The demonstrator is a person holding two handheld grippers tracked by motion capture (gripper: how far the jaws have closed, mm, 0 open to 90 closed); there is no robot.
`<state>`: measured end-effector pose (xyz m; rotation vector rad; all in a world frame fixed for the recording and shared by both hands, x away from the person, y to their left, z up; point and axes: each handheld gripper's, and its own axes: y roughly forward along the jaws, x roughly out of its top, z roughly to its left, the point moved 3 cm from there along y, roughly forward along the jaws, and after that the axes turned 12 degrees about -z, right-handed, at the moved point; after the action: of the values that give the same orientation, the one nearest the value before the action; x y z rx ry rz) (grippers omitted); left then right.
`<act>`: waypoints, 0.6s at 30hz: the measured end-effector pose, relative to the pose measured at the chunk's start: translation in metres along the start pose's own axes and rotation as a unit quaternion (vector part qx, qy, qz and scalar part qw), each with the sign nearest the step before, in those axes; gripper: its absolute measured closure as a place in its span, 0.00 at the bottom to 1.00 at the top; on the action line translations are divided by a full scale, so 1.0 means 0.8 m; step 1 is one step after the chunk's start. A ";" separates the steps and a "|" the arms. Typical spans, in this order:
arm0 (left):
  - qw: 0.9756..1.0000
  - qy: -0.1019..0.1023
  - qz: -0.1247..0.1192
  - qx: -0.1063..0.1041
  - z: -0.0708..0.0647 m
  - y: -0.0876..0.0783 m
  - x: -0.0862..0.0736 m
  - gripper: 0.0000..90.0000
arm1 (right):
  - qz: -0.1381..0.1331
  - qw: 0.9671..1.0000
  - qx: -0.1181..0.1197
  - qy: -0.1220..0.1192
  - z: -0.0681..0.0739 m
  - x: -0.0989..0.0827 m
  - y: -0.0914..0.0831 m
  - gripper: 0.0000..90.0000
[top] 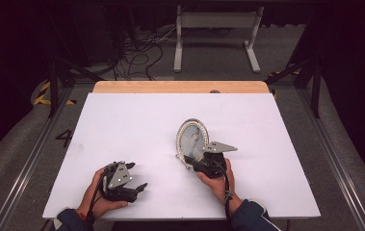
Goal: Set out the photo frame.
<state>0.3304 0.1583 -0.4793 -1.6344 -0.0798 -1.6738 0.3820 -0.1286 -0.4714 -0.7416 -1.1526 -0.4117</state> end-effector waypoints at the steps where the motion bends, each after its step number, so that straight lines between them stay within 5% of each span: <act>1: 1.000 0.000 0.000 0.000 0.000 0.000 0.000 0.24 | 0.002 1.000 0.007 0.004 -0.001 0.000 -0.001 0.87; 10: 1.000 -0.001 0.001 -0.003 -0.001 0.001 0.001 0.24 | 0.023 0.999 0.047 0.008 -0.008 0.002 -0.006 0.89; 18: 1.000 -0.004 -0.008 -0.011 0.002 0.011 0.010 0.23 | 0.031 0.999 0.027 -0.021 -0.005 0.005 -0.015 0.78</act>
<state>0.3376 0.1495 -0.4758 -1.6608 -0.0798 -1.6847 0.3788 -0.1393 -0.4647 -0.7403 -1.1730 -0.3134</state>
